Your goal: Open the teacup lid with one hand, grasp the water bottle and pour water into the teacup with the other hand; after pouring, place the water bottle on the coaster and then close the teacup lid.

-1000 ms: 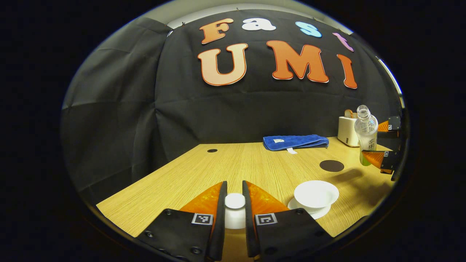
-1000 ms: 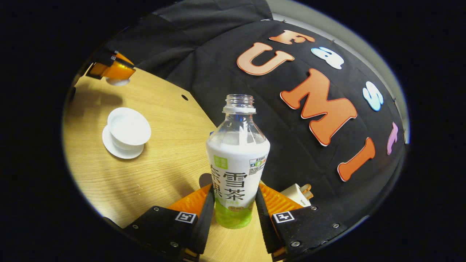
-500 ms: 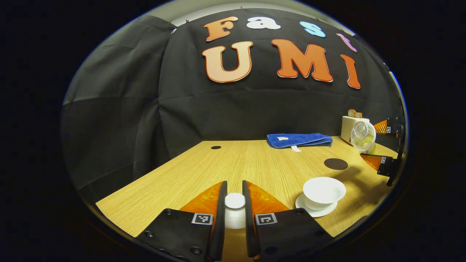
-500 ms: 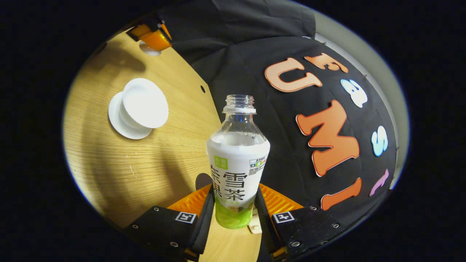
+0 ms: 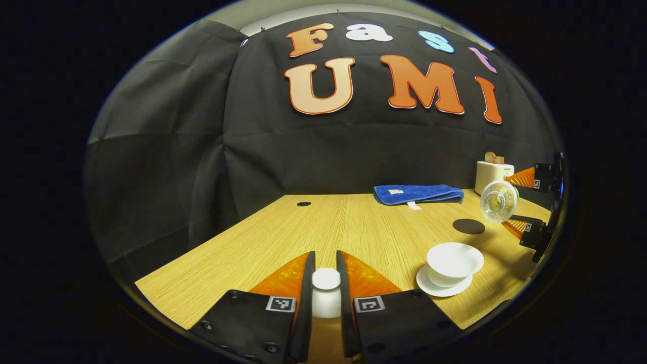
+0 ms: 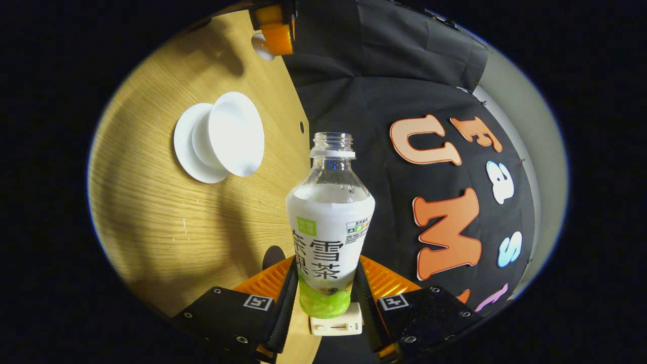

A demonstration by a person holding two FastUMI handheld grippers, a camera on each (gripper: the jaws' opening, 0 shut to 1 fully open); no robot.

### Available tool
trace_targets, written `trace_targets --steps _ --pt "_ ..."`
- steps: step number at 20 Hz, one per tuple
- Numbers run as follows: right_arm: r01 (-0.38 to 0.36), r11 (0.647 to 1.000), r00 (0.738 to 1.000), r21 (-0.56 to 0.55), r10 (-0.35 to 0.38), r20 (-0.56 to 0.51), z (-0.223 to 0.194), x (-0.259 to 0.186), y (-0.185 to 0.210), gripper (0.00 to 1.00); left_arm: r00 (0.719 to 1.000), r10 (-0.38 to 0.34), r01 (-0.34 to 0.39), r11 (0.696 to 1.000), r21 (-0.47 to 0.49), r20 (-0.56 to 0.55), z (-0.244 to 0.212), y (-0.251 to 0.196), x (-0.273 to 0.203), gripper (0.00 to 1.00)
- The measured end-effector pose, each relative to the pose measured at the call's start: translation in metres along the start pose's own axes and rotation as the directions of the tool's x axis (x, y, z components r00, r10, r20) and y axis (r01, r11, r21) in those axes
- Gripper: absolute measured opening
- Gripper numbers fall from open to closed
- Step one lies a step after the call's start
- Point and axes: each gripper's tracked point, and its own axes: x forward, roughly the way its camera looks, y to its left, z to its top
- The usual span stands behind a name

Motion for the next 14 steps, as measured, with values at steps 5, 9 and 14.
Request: trace_targets --steps 5,9,14 --pt "0.042 0.992 0.999 -0.115 -0.038 0.037 0.004 0.004 -0.009 0.62 1.000 0.008 -0.008 1.000 -0.011 -0.001 -0.002 0.006 -0.002 0.28" --pt "0.077 0.981 0.996 -0.180 -0.070 0.049 0.003 0.007 -0.017 0.61 1.000 0.012 -0.012 1.000 -0.021 -0.013 -0.005 0.010 -0.004 0.28" --pt "0.118 0.963 0.992 -0.241 -0.103 0.077 0.006 0.010 -0.027 0.61 1.000 0.015 -0.015 1.000 -0.010 0.005 0.000 0.012 -0.006 0.27"
